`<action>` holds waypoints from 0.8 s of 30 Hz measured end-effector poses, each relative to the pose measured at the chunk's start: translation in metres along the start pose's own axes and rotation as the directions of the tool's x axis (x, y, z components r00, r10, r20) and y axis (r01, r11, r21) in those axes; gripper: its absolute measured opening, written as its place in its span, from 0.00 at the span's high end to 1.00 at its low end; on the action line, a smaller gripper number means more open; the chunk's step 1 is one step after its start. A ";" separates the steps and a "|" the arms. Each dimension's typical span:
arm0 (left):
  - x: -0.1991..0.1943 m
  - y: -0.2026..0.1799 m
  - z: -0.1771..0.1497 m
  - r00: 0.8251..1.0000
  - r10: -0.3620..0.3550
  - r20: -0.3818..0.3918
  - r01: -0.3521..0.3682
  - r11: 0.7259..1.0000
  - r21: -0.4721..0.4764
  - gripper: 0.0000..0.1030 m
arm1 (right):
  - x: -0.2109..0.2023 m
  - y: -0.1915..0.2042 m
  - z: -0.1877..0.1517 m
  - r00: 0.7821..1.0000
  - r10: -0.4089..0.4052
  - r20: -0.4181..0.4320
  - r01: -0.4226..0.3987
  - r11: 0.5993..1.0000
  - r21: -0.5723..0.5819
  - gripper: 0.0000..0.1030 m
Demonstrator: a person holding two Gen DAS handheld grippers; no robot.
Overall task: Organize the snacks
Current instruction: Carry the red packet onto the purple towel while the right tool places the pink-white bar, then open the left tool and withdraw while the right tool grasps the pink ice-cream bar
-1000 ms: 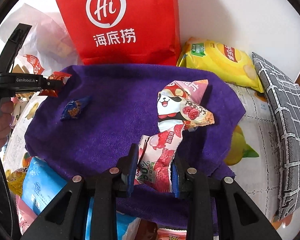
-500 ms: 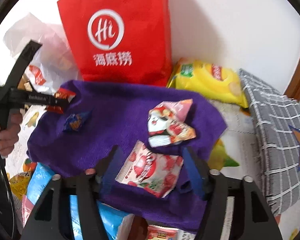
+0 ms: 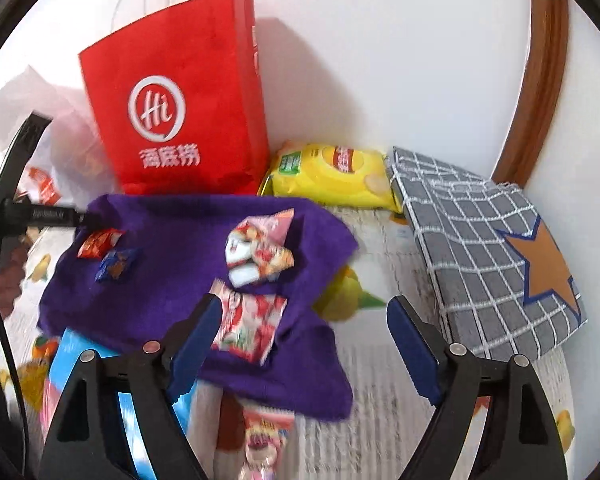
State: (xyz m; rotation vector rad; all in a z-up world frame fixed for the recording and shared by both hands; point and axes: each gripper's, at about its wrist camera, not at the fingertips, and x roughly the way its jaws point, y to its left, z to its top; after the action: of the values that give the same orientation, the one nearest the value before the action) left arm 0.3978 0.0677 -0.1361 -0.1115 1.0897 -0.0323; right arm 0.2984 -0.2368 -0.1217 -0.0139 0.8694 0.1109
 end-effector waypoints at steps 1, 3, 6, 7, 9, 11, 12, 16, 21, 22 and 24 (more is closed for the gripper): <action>-0.006 -0.002 -0.001 1.000 -0.001 0.014 0.001 1.000 0.008 0.46 | -0.002 -0.004 -0.005 1.000 -0.011 -0.009 0.011 1.000 0.017 0.18; -0.013 -0.004 0.000 1.000 -0.006 0.029 0.006 1.000 0.016 0.45 | -0.005 -0.010 -0.017 0.999 -0.022 -0.041 0.024 0.998 0.052 0.19; -0.022 -0.008 0.002 0.999 -0.019 0.048 0.018 1.000 0.023 0.45 | -0.003 -0.019 -0.036 0.995 0.021 -0.096 -0.010 0.994 0.110 0.35; -0.029 -0.011 0.001 0.998 -0.027 0.056 0.026 0.999 0.026 0.45 | -0.002 -0.019 -0.041 0.994 0.027 -0.110 -0.014 0.993 0.115 0.39; -0.040 -0.013 0.000 0.997 -0.035 0.071 0.033 0.999 0.032 0.45 | 0.002 -0.017 -0.056 0.986 0.036 -0.164 -0.018 0.994 0.107 0.47; -0.055 -0.015 -0.002 0.995 -0.040 0.095 0.036 0.999 0.038 0.45 | 0.004 -0.013 -0.066 0.980 0.041 -0.193 -0.023 0.995 0.092 0.55; -0.061 -0.015 -0.003 0.993 -0.044 0.109 0.040 0.998 0.039 0.45 | 0.005 -0.009 -0.072 0.978 0.048 -0.204 -0.031 0.996 0.086 0.56; -0.087 -0.014 -0.007 0.984 -0.064 0.164 0.060 0.998 0.025 0.43 | 0.002 -0.001 -0.084 0.975 0.088 -0.205 -0.071 0.994 0.088 0.57; -0.111 -0.015 -0.012 0.976 -0.058 0.210 0.054 0.998 0.026 0.42 | 0.004 0.010 -0.087 0.968 0.120 -0.219 -0.105 0.991 0.079 0.58; -0.114 -0.016 -0.014 0.975 -0.061 0.211 0.057 0.998 0.025 0.42 | 0.003 0.012 -0.087 0.969 0.122 -0.217 -0.109 0.991 0.071 0.58; -0.117 -0.018 -0.020 0.976 -0.068 0.207 0.064 0.998 0.026 0.42 | 0.003 0.016 -0.087 0.968 0.126 -0.219 -0.117 0.992 0.052 0.58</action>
State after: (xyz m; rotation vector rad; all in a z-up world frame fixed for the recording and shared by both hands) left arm 0.3269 0.0577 -0.0400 -0.1305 0.8766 -0.0890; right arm 0.2327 -0.2258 -0.1801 0.0644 1.0960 0.2106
